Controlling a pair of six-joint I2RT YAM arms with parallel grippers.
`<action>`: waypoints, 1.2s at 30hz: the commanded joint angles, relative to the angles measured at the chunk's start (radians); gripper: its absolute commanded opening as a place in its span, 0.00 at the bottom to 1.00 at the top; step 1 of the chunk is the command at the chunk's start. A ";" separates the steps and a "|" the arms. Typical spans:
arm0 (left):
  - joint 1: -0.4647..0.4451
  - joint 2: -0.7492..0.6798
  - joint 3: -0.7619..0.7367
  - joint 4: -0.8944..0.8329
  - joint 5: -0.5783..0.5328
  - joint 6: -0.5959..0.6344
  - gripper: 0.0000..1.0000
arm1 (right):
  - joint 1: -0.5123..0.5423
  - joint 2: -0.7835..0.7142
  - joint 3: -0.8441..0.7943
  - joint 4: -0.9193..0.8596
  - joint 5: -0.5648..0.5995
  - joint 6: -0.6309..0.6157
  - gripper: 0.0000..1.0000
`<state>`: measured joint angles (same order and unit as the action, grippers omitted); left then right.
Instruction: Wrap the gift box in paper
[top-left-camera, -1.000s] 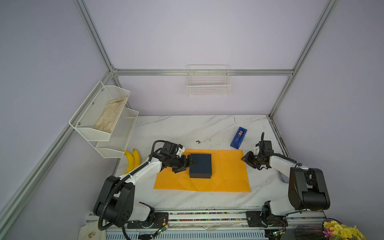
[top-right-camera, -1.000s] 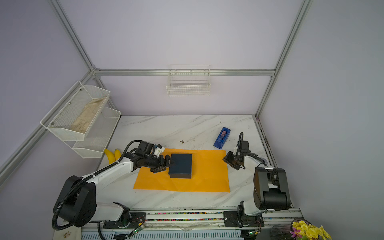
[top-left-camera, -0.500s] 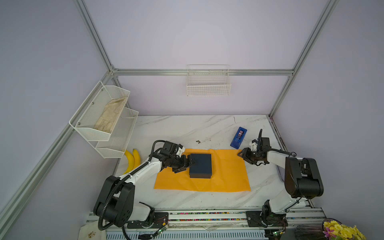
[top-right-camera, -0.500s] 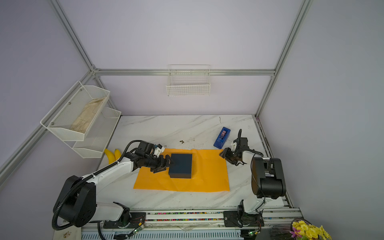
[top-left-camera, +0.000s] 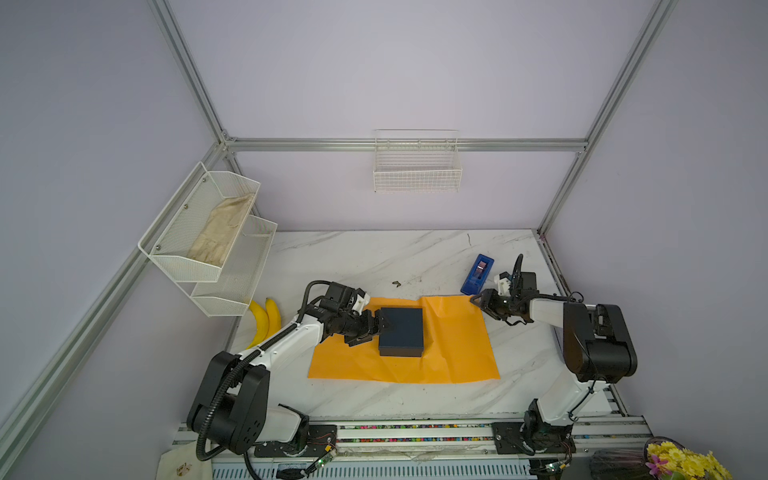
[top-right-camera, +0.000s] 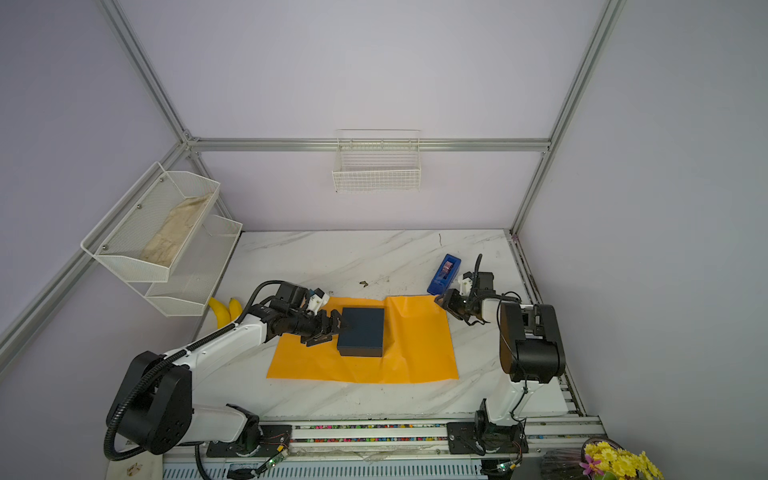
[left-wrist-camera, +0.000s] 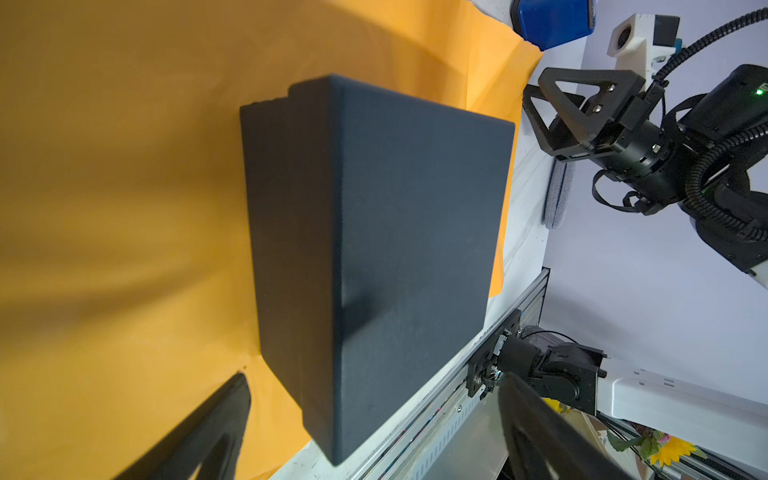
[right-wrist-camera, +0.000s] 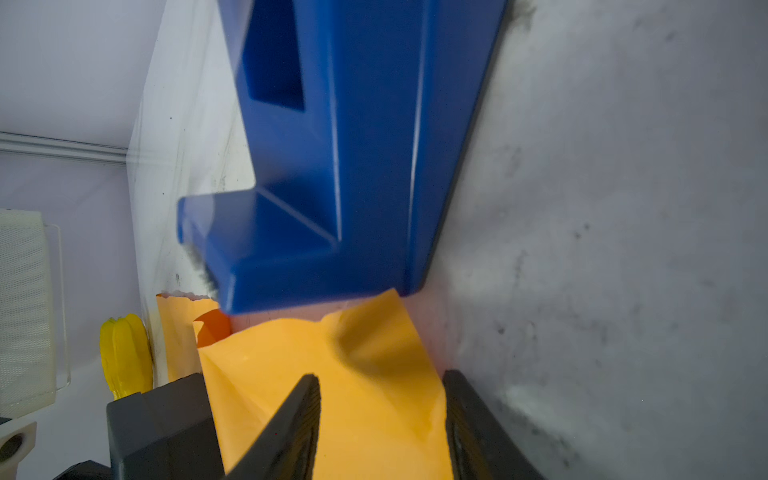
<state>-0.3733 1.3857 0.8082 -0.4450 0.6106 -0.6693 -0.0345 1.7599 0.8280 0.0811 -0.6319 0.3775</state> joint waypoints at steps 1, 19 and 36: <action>0.008 -0.014 0.074 -0.001 0.000 0.010 0.92 | -0.004 0.059 0.002 -0.013 0.038 0.000 0.52; 0.008 -0.001 0.073 0.005 0.004 0.010 0.92 | -0.064 0.061 -0.080 0.047 -0.181 0.053 0.59; 0.008 0.001 0.066 0.015 0.008 0.005 0.92 | -0.069 -0.129 -0.230 -0.101 -0.061 0.068 0.67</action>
<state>-0.3733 1.3930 0.8082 -0.4454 0.6086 -0.6693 -0.1005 1.6352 0.6502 0.1165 -0.7818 0.4232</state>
